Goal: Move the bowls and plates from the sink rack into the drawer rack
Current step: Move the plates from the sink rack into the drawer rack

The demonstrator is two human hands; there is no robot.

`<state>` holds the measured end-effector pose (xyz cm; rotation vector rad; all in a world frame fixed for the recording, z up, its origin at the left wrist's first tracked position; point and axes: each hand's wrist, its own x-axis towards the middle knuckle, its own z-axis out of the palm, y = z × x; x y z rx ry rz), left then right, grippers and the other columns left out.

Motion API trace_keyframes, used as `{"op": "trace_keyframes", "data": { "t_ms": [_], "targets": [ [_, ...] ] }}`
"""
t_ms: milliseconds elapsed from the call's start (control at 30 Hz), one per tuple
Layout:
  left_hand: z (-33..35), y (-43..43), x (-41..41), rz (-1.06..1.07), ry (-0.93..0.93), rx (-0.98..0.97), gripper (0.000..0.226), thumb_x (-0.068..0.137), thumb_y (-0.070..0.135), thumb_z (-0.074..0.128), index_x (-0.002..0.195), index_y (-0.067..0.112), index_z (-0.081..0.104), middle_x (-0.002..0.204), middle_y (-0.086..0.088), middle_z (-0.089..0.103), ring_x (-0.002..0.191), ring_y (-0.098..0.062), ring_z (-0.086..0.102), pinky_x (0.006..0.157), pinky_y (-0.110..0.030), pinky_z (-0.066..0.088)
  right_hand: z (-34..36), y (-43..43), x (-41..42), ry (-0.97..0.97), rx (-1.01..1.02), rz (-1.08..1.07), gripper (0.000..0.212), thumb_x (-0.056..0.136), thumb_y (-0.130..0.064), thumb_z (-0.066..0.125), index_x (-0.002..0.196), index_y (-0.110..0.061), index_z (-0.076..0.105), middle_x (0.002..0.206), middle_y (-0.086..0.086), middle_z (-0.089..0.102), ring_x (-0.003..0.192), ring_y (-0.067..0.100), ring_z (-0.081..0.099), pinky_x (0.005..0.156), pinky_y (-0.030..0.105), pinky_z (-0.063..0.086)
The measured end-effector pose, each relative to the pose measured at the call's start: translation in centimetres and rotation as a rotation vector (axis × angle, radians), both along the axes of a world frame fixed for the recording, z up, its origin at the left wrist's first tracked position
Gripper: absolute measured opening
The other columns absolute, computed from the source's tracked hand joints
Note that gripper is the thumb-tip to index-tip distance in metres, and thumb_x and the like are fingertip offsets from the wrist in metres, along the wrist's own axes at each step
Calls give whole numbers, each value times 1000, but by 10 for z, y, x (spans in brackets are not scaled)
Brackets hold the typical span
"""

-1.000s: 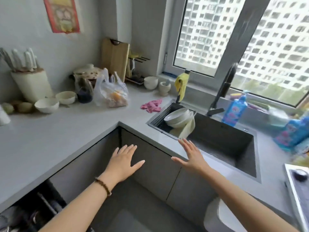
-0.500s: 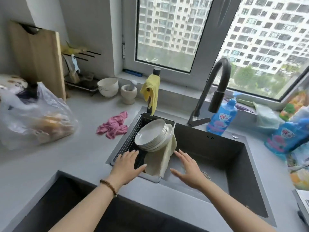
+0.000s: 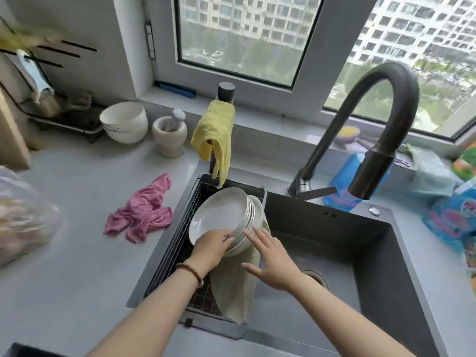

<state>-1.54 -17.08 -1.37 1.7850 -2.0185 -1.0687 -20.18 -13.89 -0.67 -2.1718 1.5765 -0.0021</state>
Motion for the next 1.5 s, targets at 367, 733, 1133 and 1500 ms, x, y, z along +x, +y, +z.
{"op": "trace_keyframes", "data": {
  "t_ms": [367,733,1133,1500],
  "targets": [
    [-3,-2,1,33,134,0,24,92,32,55,113,33,67,108,7,72,104,-11,64,88,-30,52,-9,-8,3,37,8,48,78,91,-56,49,149,-46,-2,160,-13,-11,149,23,-12,120,40,0],
    [14,-3,5,43,72,-193,22,96,28,48,88,21,67,72,4,63,72,-17,58,62,-27,39,-13,-12,9,85,12,6,82,89,-62,46,149,-45,-9,160,-13,-15,148,24,-14,121,44,2],
    [49,24,32,103,202,-300,27,93,31,50,85,10,66,73,-7,66,70,-22,60,65,-39,50,19,-2,34,-134,13,-116,83,88,-62,50,150,-44,-2,162,-6,-6,150,19,-5,122,43,3],
    [123,192,60,434,751,-185,16,92,21,57,101,22,70,97,0,74,92,-17,70,83,-32,56,76,126,92,-893,286,-33,92,85,-43,59,152,-37,-4,157,-19,6,143,0,9,112,18,27]
  ]
}}
